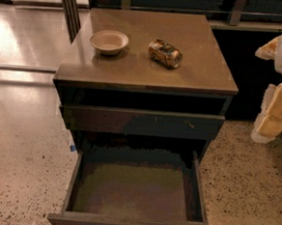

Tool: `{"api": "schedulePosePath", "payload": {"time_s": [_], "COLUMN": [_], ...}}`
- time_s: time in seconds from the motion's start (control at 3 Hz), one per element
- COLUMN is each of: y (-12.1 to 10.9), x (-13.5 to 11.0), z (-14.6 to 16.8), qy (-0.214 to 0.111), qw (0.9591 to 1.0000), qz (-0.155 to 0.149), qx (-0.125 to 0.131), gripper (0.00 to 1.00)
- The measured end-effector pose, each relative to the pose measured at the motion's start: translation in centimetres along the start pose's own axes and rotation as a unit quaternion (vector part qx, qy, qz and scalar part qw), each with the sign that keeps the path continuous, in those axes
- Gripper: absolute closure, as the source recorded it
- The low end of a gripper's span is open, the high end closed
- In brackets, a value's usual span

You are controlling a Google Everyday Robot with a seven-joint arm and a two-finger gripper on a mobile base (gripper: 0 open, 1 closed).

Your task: Place orange can into middle drawer

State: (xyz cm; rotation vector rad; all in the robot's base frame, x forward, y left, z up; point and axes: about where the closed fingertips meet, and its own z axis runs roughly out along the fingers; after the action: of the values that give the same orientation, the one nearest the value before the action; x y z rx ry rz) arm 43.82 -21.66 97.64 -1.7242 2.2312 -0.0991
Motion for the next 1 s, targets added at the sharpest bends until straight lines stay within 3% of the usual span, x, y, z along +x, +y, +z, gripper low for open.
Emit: {"api": "schedulePosePath", "payload": {"time_s": [0.33,0.67,1.0], "y": [0.0,-2.7,-7.1], "x": [0.0,-1.6,-4.0], "z": [0.0,1.8,4.6], "qy": [0.0,-0.012,-0.015], "qw": [1.0,0.9997,0.9987], "qz": [0.0,-0.022,-0.049], "qx": [0.0,0.002,0.001], "gripper": [0.0,0.0,0.0]}}
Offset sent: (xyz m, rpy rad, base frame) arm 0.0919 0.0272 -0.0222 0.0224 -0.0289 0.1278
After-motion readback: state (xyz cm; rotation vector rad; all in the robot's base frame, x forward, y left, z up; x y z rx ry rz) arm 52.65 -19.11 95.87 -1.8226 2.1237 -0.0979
